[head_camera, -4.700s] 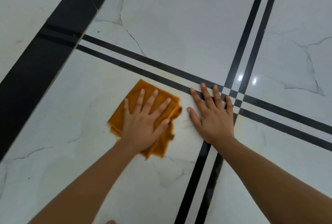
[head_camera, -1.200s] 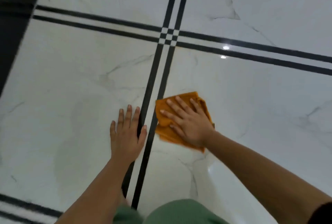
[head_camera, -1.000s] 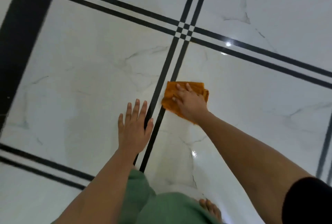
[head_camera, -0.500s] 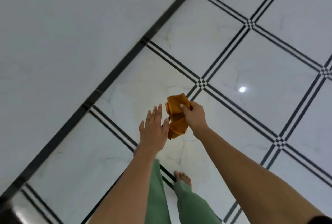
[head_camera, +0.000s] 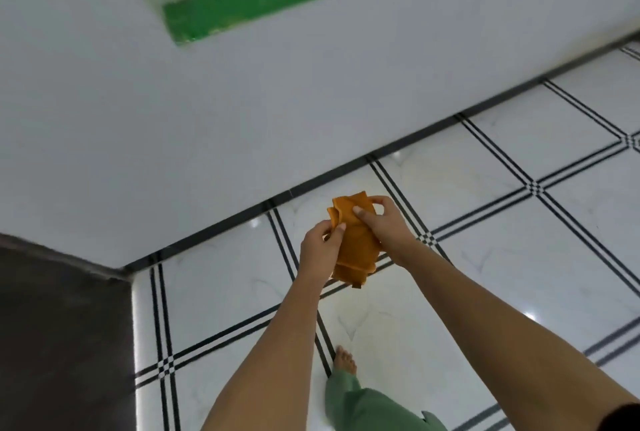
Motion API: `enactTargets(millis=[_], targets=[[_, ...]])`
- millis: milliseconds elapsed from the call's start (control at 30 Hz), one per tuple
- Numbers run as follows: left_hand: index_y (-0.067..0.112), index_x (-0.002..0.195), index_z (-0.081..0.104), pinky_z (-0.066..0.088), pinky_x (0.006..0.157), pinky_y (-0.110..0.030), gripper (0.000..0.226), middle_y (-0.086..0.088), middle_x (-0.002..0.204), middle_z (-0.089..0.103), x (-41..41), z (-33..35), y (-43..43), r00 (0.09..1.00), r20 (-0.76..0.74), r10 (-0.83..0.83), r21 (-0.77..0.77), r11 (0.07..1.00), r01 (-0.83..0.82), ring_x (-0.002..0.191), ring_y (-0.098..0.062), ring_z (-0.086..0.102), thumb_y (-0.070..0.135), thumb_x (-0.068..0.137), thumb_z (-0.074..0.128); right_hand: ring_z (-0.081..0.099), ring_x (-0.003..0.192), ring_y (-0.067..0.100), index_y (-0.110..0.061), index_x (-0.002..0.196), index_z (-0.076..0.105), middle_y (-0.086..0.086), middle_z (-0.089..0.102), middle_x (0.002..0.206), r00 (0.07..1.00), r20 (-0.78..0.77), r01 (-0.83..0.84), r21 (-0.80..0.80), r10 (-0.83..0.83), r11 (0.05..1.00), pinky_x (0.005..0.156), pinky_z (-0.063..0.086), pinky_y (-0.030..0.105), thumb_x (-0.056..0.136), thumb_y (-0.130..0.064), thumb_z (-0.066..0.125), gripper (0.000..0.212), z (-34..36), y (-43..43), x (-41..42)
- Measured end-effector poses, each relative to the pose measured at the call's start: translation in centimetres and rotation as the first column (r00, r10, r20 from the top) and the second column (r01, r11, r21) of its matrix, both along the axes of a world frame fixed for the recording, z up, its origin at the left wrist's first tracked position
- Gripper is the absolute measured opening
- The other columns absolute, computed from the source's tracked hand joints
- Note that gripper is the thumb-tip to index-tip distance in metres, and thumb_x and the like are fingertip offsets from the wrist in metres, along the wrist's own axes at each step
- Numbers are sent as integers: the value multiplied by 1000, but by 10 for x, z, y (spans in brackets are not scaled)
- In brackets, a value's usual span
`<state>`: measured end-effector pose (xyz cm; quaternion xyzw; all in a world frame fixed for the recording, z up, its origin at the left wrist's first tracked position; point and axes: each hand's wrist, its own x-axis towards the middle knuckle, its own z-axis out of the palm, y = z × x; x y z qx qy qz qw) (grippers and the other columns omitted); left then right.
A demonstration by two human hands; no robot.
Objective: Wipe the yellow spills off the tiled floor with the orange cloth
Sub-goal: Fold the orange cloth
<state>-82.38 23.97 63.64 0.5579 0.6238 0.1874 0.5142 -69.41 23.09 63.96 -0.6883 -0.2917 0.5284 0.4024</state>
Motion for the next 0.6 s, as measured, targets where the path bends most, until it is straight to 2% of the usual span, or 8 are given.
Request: enactTargets(millis=[67,167,267,333,433,533,600], targets=[[19,119,56,48,92,-41,36,-4,119,59,-2,13,-16,997,36,70,17,997,-71,105,-24,56,42,93,48,52,108,26,-28,128,39,5,48,126,992,51,-121,51,118,991,83,50,37,85,-37,63,50,18,-13,-3],[20,116,58,46,88,-34,32,1,116,58,-1,39,-40,982,113,153,53,986,-159,102,-20,53,39,92,52,51,103,22,-28,117,49,-1,50,114,956,172,-255,81,239,963,79,48,34,84,-40,65,39,45,-34,-5],[18,117,59,43,86,-32,29,2,112,54,4,60,-65,968,177,179,26,982,-186,101,-18,48,32,92,53,52,103,25,-21,107,57,2,54,112,937,164,-319,50,308,946,82,50,39,85,-42,62,31,66,-58,1],[17,118,59,42,86,-33,30,3,112,53,7,72,-82,968,189,166,11,985,-171,103,-18,47,32,93,52,51,100,24,-17,109,58,2,54,108,927,190,-336,37,324,941,80,49,37,87,-40,60,31,79,-71,8],[18,115,62,46,88,-35,30,-1,117,58,17,86,-101,968,197,158,36,985,-168,106,-23,52,35,92,52,49,96,20,-17,102,59,2,55,105,901,290,-352,48,324,935,80,44,34,89,-34,59,21,95,-82,25],[21,108,62,47,84,-37,23,0,106,60,38,98,-118,961,172,216,90,968,-234,100,-22,54,34,93,51,52,95,22,-14,100,57,6,57,104,880,387,-336,97,275,937,78,43,33,91,-31,56,20,110,-85,51],[22,106,60,48,87,-41,19,2,105,57,56,103,-126,946,147,289,106,946,-305,100,-22,53,32,94,51,54,101,27,-11,105,53,10,56,107,917,337,-270,124,215,955,83,48,36,94,-30,49,22,118,-84,72]])
